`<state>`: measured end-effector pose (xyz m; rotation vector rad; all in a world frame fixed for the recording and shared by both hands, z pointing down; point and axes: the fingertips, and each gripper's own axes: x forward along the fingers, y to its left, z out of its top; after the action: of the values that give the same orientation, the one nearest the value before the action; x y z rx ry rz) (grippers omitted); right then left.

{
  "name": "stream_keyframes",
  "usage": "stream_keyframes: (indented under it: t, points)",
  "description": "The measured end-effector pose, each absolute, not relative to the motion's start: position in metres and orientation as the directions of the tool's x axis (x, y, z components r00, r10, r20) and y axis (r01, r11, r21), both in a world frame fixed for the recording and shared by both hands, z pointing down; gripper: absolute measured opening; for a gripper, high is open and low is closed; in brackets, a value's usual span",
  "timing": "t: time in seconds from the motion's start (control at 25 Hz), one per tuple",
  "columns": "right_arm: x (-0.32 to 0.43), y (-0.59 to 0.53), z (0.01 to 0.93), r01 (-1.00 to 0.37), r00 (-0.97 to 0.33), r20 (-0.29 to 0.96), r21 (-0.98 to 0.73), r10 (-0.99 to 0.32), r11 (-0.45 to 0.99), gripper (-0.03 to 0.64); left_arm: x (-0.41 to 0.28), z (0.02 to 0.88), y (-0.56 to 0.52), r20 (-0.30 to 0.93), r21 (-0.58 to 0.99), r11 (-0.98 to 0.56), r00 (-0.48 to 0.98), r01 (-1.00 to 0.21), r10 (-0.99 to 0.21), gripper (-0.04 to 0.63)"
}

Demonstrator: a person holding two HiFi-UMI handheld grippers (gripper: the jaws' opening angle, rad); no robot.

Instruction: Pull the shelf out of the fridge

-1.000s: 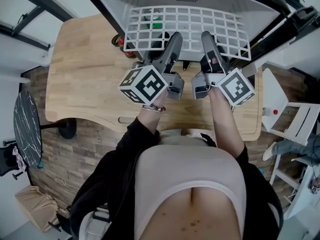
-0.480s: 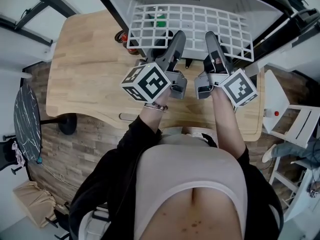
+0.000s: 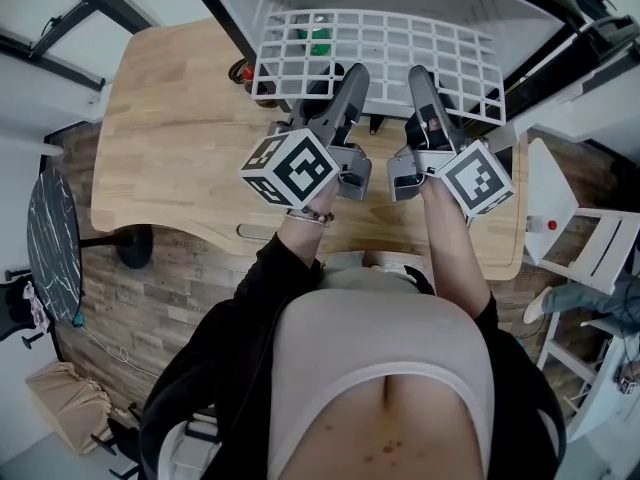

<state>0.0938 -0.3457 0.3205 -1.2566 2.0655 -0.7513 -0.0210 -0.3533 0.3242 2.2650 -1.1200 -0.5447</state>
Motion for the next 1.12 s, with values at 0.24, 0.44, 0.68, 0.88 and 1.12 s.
stream_keyframes:
  t: [0.24,0.44,0.68,0.88,1.12]
  points:
    - [0.094,-0.341,0.322,-0.568,-0.37,-0.199,-0.724,-0.907,0.391,0.158,-0.021,0.325,-0.349,-0.111,0.63,-0.504,0.573,-0.591,-0.812,0.186]
    - [0.094,-0.339,0.324,-0.567,-0.364,-0.183,-0.735,-0.913,0.373,0.155,-0.022,0.326,-0.347,-0.108,0.635,-0.5,0.574,-0.589,-0.812,0.184]
    - [0.094,-0.336,0.325,-0.556,-0.366,-0.186,-0.742,-0.912,0.375,0.15,-0.022,0.327,-0.344,-0.107,0.634,-0.5,0.574,-0.59,-0.812,0.181]
    - [0.094,-0.331,0.326,-0.554,-0.367,-0.183,-0.745,-0.912,0.373,0.147,-0.023,0.328,-0.339,-0.105,0.636,-0.499,0.575,-0.589,-0.811,0.179]
    - [0.093,-0.328,0.324,-0.552,-0.374,-0.197,-0.738,-0.906,0.388,0.146,-0.022,0.328,-0.336,-0.106,0.638,-0.498,0.574,-0.587,-0.812,0.178]
